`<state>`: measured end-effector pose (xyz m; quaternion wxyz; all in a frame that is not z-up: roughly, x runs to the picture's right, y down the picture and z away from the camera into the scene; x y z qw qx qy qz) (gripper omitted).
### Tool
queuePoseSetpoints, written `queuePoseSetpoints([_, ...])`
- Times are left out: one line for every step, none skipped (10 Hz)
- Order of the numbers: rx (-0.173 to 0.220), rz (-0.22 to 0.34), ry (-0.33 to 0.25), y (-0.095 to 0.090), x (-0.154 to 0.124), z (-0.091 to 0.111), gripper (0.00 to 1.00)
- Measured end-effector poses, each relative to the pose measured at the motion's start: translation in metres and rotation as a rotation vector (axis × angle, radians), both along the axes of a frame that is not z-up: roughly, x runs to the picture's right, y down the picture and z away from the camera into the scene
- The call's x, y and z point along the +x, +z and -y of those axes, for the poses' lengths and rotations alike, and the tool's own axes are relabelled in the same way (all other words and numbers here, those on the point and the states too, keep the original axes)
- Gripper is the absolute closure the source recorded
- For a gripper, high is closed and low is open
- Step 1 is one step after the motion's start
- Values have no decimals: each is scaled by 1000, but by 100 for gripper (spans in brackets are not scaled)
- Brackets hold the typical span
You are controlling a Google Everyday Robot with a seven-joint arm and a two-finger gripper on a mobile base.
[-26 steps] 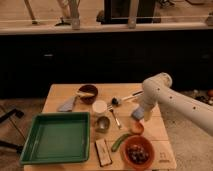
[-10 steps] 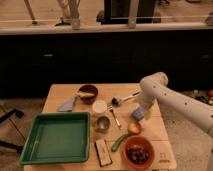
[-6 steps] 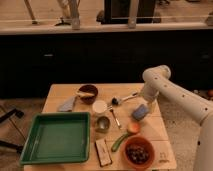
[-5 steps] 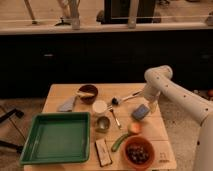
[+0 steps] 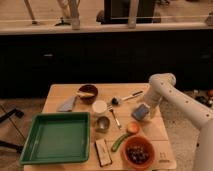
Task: Wipe tray with sponge
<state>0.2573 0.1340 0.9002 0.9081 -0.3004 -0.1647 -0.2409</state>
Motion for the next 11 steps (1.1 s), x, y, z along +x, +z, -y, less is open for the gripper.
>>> queuePoseSetpoints([2, 11, -2, 1, -3, 1, 20])
queuePoseSetpoints([2, 26, -6, 2, -6, 2, 20])
queuePoseSetpoints([0, 42, -12, 3, -10, 2, 20])
queuePoseSetpoints([-7, 54, -18, 3, -13, 1, 20])
queuePoseSetpoints([-14, 65, -20, 5, -15, 0, 20])
queuePoseSetpoints([-21, 73, -16, 6, -17, -1, 20])
queuePoseSetpoints([-31, 76, -13, 6, -15, -4, 20])
queuePoseSetpoints([-37, 79, -10, 6, -13, -6, 24])
queuePoseSetpoints([-44, 83, -10, 6, -13, -8, 34])
queuePoseSetpoints([-49, 86, -11, 6, -14, -9, 42])
queuePoseSetpoints([-54, 89, -11, 6, -15, -11, 53])
